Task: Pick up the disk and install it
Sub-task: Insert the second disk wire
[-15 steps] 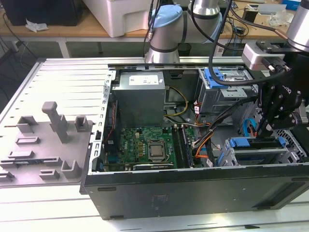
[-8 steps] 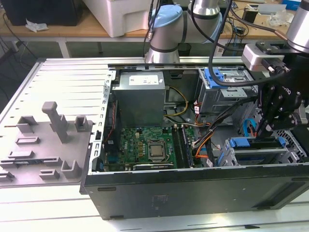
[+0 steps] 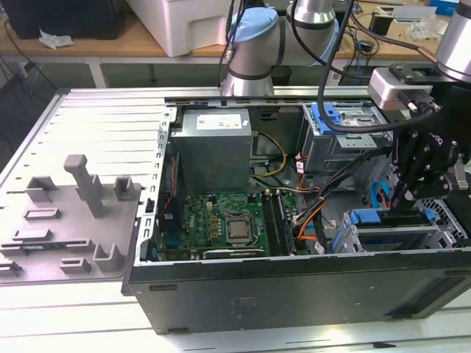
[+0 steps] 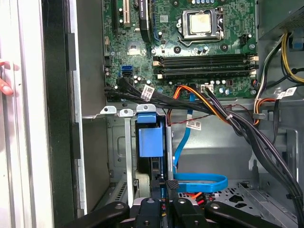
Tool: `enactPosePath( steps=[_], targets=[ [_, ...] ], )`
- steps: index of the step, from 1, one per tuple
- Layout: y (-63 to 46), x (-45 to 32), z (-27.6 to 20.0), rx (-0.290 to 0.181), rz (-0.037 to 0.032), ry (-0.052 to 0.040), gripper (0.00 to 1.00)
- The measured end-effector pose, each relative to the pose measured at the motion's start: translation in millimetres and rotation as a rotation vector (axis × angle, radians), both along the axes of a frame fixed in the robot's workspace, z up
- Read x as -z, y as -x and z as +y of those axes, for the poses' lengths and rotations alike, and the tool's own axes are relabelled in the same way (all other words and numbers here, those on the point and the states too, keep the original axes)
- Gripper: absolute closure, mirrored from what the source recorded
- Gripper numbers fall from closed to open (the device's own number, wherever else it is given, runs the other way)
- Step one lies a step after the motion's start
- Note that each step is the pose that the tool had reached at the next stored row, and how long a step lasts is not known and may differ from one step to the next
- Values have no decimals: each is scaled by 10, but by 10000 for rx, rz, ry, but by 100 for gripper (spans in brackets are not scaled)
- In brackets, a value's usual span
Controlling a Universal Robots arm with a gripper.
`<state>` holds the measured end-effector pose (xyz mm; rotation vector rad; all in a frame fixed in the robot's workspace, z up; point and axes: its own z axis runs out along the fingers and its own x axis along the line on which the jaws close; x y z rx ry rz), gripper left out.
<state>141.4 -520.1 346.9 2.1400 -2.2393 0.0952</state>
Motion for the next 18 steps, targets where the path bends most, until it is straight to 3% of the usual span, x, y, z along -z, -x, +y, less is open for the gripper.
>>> enactPosePath(
  steps=[18],
  targets=[
    [-5, 23, -10, -1, -1, 4, 84]
  ],
)
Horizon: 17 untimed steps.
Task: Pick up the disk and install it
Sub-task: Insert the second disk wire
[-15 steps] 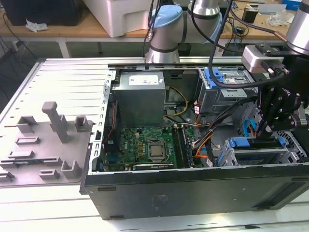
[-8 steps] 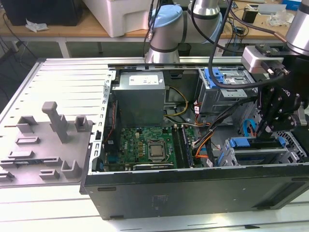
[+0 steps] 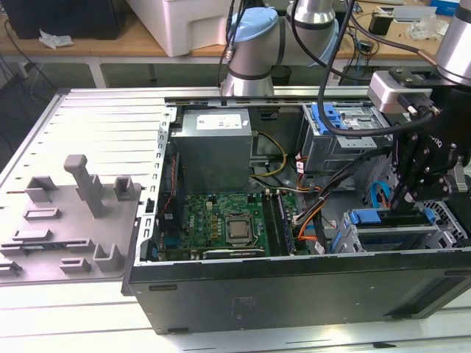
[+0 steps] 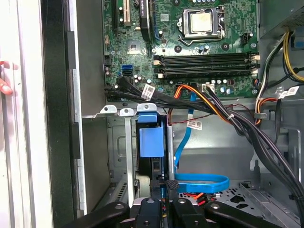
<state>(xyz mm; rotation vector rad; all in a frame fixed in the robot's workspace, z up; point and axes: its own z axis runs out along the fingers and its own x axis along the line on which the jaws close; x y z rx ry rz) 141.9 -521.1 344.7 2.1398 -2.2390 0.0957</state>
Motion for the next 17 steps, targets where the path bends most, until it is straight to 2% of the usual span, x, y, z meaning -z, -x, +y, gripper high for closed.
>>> enactPosePath(
  steps=[17],
  targets=[
    [0, 20, -10, 0, 0, 1, 84]
  ],
)
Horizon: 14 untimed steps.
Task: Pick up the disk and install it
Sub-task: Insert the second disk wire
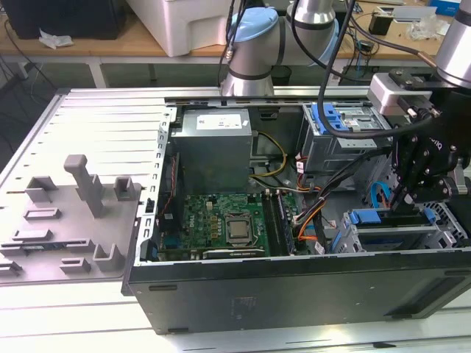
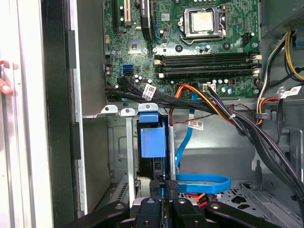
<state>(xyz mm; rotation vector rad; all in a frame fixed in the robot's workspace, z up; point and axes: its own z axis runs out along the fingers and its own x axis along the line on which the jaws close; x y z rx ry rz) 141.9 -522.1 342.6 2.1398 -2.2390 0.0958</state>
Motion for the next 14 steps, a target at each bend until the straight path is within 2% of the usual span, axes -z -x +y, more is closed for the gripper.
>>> enactPosePath(
  steps=[14],
  targets=[
    [0, 27, 0, 0, 0, 1, 84]
  ],
)
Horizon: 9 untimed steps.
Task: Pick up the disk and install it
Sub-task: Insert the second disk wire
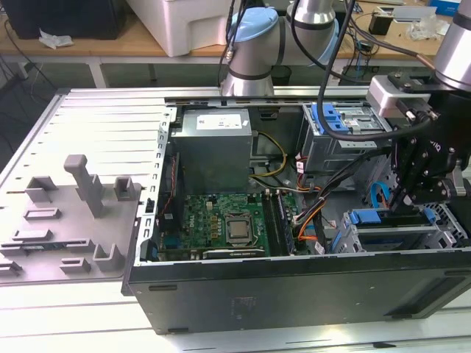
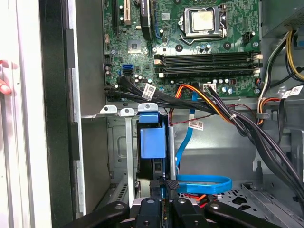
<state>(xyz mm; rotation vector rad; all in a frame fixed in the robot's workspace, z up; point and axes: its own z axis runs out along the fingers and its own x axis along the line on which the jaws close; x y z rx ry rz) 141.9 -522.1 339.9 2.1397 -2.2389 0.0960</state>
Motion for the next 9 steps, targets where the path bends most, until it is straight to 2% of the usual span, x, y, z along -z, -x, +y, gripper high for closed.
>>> enactPosePath(
  steps=[9],
  targets=[
    [0, 9, 0, 0, 0, 0, 84]
  ],
)
